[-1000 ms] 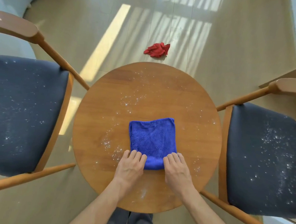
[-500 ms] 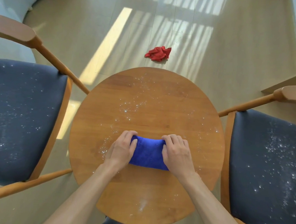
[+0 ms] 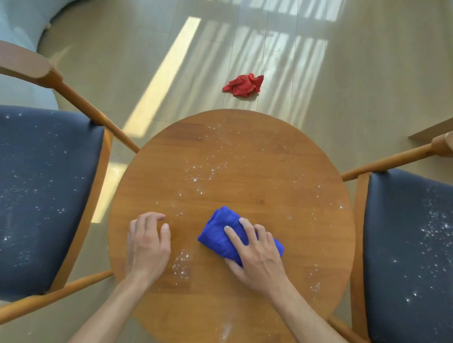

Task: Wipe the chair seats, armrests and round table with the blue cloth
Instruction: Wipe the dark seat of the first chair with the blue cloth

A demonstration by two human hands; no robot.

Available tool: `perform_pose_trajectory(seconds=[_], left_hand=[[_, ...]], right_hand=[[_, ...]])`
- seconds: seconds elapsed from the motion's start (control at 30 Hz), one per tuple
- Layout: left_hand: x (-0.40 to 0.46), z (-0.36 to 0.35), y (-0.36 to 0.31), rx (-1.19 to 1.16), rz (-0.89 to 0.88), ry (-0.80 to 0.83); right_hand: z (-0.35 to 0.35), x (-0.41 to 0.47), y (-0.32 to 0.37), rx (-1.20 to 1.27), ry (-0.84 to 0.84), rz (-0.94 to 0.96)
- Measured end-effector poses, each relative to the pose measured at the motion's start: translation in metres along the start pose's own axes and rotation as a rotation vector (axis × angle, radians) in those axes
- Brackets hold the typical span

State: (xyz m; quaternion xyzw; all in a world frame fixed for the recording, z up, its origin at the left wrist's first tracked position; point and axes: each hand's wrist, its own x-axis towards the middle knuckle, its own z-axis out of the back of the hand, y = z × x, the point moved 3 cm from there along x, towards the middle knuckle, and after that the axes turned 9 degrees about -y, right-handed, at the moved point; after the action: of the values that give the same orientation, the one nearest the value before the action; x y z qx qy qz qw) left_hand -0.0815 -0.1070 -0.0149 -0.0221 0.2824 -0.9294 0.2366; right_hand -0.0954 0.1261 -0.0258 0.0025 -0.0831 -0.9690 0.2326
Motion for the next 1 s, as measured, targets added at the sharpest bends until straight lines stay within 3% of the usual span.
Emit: perform_pose_trajectory(seconds=[0.1,0.17,0.4,0.63,0.73,0.8,0.87,1.0], left_hand=[[-0.006,-0.002,-0.015,-0.003,-0.064,0.03],[-0.012,-0.004,-0.023,0.008,-0.121,0.064],[-0.033,-0.013,-0.021,0.054,-0.135,0.153],[-0.039,-0.006,-0.024,0.103,-0.12,0.162],[-0.037,-0.004,-0.041,0.101,-0.066,0.192],[-0.034,-0.006,-0.057,0.095,-0.038,0.202],[-0.034,-0.009,-0.08,0.11,-0.055,0.197],[-0.054,-0.029,-0.156,0.139,-0.231,0.191]], right_hand=[[0.003,0.0,0.003,-0.066,0.045,-0.377],[0.001,0.001,0.005,-0.077,0.04,-0.483],[-0.031,0.006,0.034,-0.014,0.016,-0.622],[-0.011,0.008,0.033,0.073,0.151,-0.51],[0.01,0.002,0.014,0.279,0.169,-0.632],[0.021,-0.013,-0.003,0.56,0.178,-0.782],[0.044,-0.036,-0.021,0.776,0.086,-0.92],[0.107,-0.095,-0.078,0.798,-0.095,-0.977]])
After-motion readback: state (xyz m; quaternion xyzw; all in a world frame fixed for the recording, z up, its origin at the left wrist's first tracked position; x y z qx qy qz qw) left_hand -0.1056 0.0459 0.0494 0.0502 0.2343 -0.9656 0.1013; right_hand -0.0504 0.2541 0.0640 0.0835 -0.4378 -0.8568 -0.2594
